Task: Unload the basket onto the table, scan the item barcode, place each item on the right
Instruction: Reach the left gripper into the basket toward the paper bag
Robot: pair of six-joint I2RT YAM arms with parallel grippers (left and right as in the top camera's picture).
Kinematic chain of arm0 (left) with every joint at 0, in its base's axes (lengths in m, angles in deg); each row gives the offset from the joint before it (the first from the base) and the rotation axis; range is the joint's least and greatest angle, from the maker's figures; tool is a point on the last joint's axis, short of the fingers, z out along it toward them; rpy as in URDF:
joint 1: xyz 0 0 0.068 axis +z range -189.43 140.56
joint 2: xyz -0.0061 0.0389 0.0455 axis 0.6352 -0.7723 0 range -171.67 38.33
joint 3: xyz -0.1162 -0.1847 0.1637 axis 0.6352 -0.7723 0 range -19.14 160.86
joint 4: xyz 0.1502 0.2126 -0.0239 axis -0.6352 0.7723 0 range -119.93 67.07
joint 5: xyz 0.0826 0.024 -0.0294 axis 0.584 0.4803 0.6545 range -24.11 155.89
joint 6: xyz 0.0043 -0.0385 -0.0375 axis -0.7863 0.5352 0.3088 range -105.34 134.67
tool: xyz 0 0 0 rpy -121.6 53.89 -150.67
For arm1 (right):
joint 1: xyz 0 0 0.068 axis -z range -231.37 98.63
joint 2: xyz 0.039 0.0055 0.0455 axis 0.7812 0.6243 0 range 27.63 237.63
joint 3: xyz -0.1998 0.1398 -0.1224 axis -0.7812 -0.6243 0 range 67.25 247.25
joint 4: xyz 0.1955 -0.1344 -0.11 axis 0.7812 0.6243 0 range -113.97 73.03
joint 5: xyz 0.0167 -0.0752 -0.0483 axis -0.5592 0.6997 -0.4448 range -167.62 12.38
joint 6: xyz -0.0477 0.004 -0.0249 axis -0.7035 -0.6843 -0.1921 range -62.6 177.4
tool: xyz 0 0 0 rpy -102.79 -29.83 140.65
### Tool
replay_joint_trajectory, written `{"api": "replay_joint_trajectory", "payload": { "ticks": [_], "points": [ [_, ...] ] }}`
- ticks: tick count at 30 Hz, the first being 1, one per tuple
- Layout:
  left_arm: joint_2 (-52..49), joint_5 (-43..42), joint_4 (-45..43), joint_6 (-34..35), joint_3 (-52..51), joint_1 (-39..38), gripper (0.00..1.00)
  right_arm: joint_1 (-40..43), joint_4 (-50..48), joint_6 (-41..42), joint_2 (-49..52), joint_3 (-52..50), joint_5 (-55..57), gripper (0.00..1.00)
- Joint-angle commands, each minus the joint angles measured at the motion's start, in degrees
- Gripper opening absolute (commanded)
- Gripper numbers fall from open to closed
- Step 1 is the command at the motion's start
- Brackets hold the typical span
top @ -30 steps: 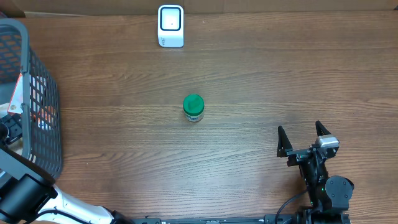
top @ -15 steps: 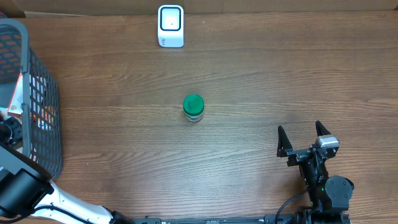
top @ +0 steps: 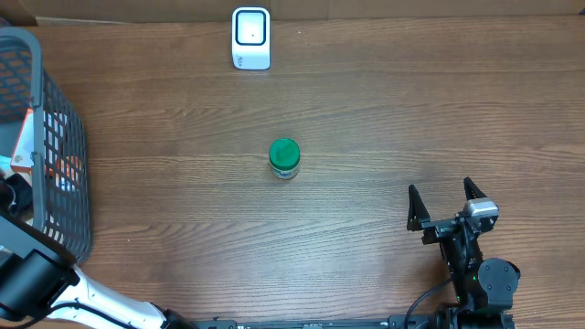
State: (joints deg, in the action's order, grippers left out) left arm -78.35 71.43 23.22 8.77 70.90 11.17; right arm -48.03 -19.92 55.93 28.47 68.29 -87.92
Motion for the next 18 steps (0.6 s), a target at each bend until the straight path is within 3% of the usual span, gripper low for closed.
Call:
{"api": "replay_joint_trajectory", "payload": {
  "ticks": [1,9,18],
  "points": [
    [7.1,-5.3,1.2,3.5,5.1,-0.2,0.36,0.2,-0.3,0.2,-0.6,-0.6,-0.3,1.00],
    [19.4,-13.0,1.7,7.3,10.1,-0.2,0.37,0.2,-0.3,0.2,-0.6,-0.6,-0.3,1.00],
    [21.0,-2.6,5.3,9.3,4.3,0.0,0.47,0.2,-0.3,0.2,-0.6,-0.6,-0.3,1.00]
  ]
}}
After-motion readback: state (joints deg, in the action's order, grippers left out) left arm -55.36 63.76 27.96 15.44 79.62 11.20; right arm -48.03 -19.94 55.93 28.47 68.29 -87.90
